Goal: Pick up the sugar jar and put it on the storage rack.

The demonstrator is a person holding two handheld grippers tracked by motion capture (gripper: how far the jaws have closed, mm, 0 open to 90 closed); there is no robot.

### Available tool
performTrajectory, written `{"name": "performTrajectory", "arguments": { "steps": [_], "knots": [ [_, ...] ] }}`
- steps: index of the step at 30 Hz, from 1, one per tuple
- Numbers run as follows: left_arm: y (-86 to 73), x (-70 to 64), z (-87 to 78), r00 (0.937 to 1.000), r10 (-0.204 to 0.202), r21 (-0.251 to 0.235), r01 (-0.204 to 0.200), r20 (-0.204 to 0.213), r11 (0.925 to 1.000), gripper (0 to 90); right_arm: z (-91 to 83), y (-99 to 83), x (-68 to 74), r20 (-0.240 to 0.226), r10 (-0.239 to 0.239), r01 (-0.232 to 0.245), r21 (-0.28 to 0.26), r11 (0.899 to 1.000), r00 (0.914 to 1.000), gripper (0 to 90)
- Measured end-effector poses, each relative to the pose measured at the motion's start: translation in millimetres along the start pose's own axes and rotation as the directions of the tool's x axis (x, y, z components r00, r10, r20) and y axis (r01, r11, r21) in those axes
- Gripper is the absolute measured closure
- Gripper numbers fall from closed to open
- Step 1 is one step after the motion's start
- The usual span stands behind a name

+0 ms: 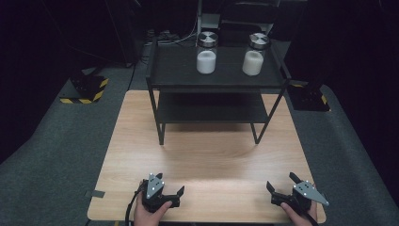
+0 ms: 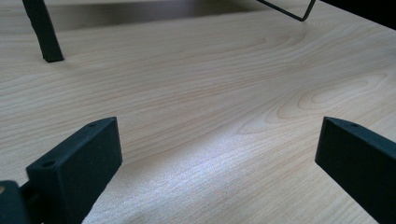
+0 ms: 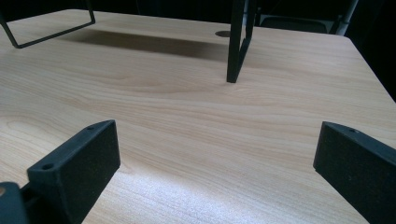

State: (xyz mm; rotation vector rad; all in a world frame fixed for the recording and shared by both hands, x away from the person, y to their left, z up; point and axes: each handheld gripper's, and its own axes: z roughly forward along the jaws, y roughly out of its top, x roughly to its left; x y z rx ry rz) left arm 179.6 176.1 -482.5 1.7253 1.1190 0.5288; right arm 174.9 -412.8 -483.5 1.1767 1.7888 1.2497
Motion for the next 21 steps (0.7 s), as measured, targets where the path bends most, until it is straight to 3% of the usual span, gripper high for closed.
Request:
{"name": "performTrajectory", "arguments": {
  "steps": [6,14,21],
  "knots": [
    [-2.8,1.5,-2.3,0.9999,0.008,-0.013,-0.008,0.008,0.9999,0.7,2.1,0.8,1.6,0.003,0.006,-0.006,0.01,1.0,1.0,0.1],
    [-0.9,4.8,-1.4,0.9997,-0.022,-0.003,0.022,0.009,0.9998,0.7,3.0,-0.3,1.2,0.005,0.015,-0.015,0.017,1.0,0.9999,0.2],
    [-2.1,9.4,-0.8,0.9982,-0.059,-0.014,0.059,0.008,0.9981,0.7,-6.3,-1.8,-1.6,0.026,0.027,-0.027,-0.005,1.0,0.9993,0.1]
  ]
}}
